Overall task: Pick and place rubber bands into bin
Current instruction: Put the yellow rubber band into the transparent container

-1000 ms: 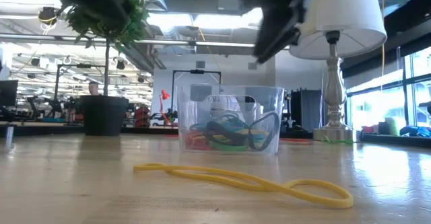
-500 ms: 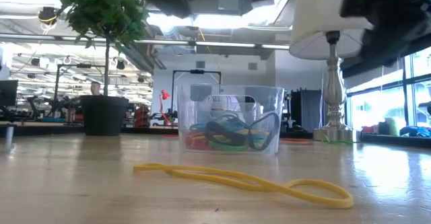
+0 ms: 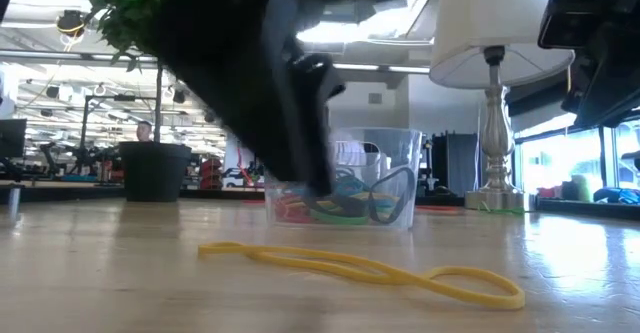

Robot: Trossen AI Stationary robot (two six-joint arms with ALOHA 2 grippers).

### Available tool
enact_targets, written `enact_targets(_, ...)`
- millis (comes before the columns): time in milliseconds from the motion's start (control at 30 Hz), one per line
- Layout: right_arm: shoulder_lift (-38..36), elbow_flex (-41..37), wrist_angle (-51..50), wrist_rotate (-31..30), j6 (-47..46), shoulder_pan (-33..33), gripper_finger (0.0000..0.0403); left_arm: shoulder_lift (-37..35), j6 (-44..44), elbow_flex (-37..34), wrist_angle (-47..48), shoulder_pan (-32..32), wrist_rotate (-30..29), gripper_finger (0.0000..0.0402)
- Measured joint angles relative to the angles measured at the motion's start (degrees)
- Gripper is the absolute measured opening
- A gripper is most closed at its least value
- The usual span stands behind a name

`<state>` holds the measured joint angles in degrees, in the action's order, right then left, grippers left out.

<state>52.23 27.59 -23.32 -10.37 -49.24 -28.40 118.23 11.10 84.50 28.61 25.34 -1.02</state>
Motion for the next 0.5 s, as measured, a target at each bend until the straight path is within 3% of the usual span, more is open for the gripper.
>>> enact_targets(300,0.1,0.0,0.0,0.0,2.6,0.0,0.0054,3.5,0.7,0.0,1.3,1.6,-0.3,0.0176)
enact_targets(500,0.1,0.0,0.0,0.0,3.1,0.0,0.0054,5.7,1.8,0.3,1.7,2.9,-2.5,0.0122)
